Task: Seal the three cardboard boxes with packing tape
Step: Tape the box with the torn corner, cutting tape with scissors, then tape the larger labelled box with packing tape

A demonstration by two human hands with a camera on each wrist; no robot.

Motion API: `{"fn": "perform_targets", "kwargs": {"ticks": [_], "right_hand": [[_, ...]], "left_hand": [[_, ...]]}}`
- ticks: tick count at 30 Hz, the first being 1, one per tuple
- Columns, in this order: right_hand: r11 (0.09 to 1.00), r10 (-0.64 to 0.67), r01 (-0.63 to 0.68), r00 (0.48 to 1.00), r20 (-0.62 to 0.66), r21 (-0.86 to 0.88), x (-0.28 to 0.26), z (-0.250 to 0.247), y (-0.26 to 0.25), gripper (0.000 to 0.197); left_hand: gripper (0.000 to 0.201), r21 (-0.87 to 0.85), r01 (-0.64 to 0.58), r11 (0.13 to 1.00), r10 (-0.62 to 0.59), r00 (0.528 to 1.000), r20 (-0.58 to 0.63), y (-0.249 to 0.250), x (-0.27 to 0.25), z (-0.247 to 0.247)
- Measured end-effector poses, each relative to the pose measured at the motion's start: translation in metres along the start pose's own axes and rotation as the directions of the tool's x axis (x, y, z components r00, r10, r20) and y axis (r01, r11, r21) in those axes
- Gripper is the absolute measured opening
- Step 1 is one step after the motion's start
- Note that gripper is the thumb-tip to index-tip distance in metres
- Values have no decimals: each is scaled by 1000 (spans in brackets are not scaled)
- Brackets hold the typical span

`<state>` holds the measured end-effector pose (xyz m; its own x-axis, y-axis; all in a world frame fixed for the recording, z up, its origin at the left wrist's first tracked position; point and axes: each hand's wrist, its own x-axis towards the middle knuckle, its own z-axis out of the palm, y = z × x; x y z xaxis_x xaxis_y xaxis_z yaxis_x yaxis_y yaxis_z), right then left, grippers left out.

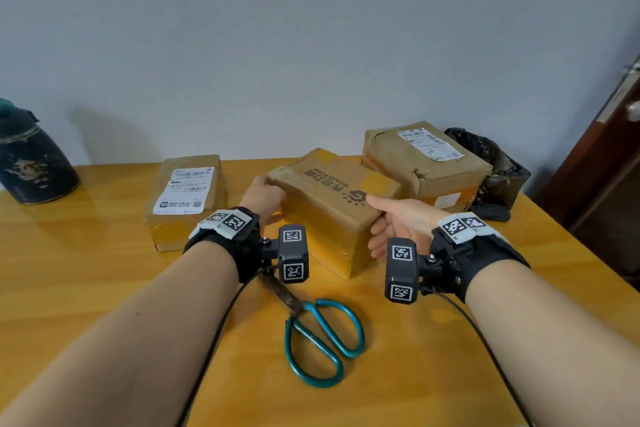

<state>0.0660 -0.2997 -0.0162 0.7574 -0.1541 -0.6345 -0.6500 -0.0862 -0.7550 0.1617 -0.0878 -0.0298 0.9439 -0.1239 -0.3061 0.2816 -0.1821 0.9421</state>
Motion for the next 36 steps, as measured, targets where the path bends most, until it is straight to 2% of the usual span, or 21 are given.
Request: {"fn": "perform_targets", "kwargs": {"ticks": [3, 5, 6, 9, 10, 13, 15, 18, 23, 26, 29, 31, 33, 36], "right_hand": [[998, -47, 45, 998, 51, 46, 24, -3, -10, 58], [989, -140, 137, 988, 62, 62, 40, 6, -16, 52], [982, -186, 185, 981, 52, 32, 45, 12, -18, 46], [973, -232, 232, 972, 32, -9, 54, 30, -23, 43], [974, -226, 226, 973, 41, -13, 55, 33, -23, 43], [982, -187, 187, 981, 48, -8, 52, 34, -17, 34], [985, -167, 168, 986, 27, -45, 44, 35, -10, 32], [975, -110, 108, 994, 0, -194, 32, 38, 1, 29], [858, 48, -52, 999, -21, -512, 7, 52, 28, 30], [894, 87, -51, 994, 62, -444, -3, 67, 43, 39], [980, 32, -1, 988, 151, -198, -19, 85, 48, 45], [985, -61, 76, 993, 102, -153, -28, 89, 46, 50], [960, -174, 167, 985, -10, -223, -32, 83, 44, 53], [952, -248, 220, 962, -114, -215, -33, 59, 41, 58]], "left_hand": [[56, -29, -33, 999, 33, 999, 0, 9, 18, 16], [40, -70, 10, 998, -12, 1000, -28, 13, 26, 28], [39, -47, 9, 999, -10, 1000, -26, 14, 27, 33], [71, -13, -11, 1000, 11, 1000, -14, 11, 31, 37], [74, -11, -5, 1000, 4, 1000, -28, 8, 33, 34], [61, 23, 62, 998, -61, 998, -19, -1, 28, 18], [47, 29, 107, 994, -107, 994, -5, -5, 16, 7], [18, 70, 138, 988, -140, 990, 20, -8, -8, -8], [21, 188, 111, 976, -133, 985, 110, -20, -45, -21], [20, 229, 106, 968, -145, 976, 162, -26, -64, -25], [23, 226, 94, 970, -139, 971, 194, -31, -77, -28], [23, 222, 85, 971, -128, 973, 190, -32, -81, -28], [21, 219, 74, 973, -116, 976, 185, -29, -83, -26], [20, 212, 65, 975, -107, 976, 192, -22, -85, -17]]}}
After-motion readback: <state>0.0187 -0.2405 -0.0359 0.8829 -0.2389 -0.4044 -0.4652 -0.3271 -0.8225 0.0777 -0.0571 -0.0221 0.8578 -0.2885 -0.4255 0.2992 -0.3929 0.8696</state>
